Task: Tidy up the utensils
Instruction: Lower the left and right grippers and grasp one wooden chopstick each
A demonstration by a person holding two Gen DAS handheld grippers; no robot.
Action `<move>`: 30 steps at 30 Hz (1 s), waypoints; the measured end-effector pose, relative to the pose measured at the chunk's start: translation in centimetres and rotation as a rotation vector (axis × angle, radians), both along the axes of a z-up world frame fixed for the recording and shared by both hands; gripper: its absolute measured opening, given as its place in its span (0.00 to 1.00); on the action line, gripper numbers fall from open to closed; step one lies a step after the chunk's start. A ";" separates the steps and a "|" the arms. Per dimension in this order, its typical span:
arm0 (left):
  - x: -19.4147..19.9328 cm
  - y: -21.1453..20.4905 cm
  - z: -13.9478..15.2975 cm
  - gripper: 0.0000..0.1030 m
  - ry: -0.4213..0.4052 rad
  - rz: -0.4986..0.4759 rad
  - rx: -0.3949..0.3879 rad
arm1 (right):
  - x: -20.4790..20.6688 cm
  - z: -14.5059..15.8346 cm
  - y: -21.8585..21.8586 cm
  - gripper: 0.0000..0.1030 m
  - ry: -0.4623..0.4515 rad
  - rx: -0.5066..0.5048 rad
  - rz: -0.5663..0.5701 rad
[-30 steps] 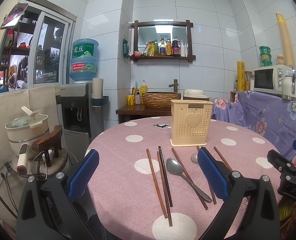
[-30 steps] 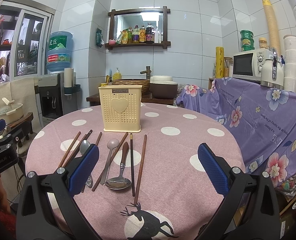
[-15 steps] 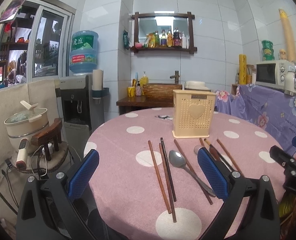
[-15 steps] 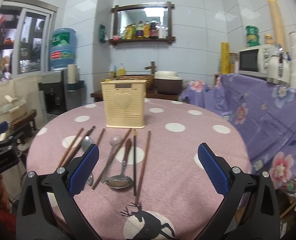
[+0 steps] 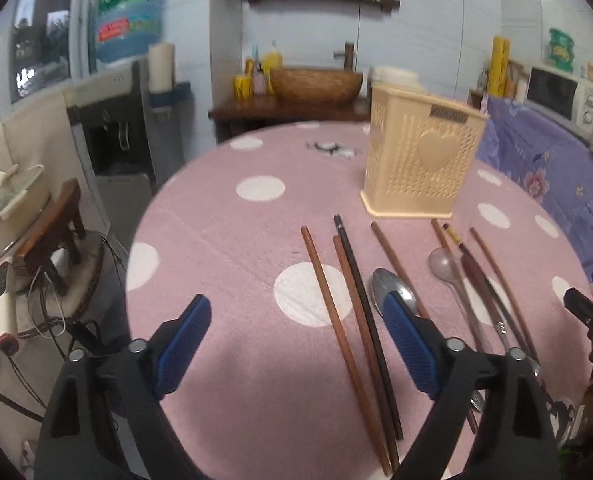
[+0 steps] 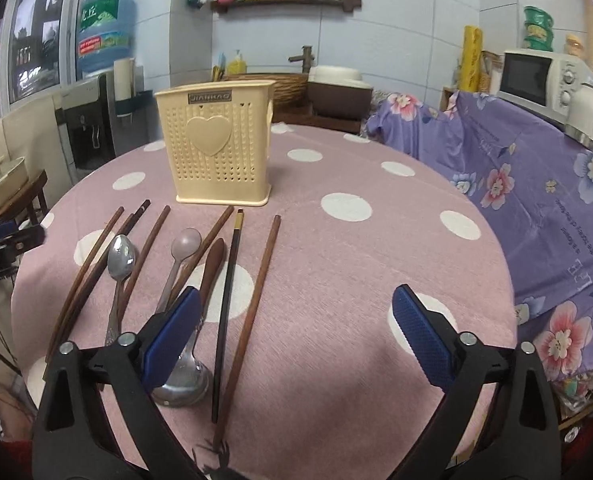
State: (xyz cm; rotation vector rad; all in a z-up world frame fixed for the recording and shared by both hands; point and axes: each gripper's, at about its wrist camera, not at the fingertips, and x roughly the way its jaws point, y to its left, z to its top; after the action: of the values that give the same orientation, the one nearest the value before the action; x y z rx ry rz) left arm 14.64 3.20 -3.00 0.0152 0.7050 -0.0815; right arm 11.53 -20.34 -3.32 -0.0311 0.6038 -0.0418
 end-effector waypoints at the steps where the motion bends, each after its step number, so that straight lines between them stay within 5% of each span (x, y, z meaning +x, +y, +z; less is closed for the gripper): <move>1: 1.2 -0.2 -0.3 0.74 0.026 0.010 0.013 | 0.7 -0.1 0.1 0.89 0.010 0.005 0.006; 8: 5.8 -0.4 -1.5 0.53 0.178 0.018 -0.058 | 5.2 -1.0 0.1 0.75 0.104 0.049 0.020; 13: 6.6 -1.8 -2.5 0.30 0.209 0.009 -0.007 | 8.3 -1.7 -0.8 0.57 0.180 0.134 -0.006; 25: 7.3 -2.3 -3.8 0.27 0.252 0.021 -0.013 | 12.7 -3.4 1.2 0.26 0.293 0.071 0.016; 30: 8.0 -2.8 -4.0 0.20 0.243 0.026 0.027 | 12.7 -4.3 1.2 0.23 0.314 0.063 0.008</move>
State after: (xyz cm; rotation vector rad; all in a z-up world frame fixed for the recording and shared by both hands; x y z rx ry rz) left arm 22.63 0.37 -6.98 0.0221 0.9491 -0.0488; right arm 24.22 -19.18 -7.61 0.0218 0.9183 -0.0095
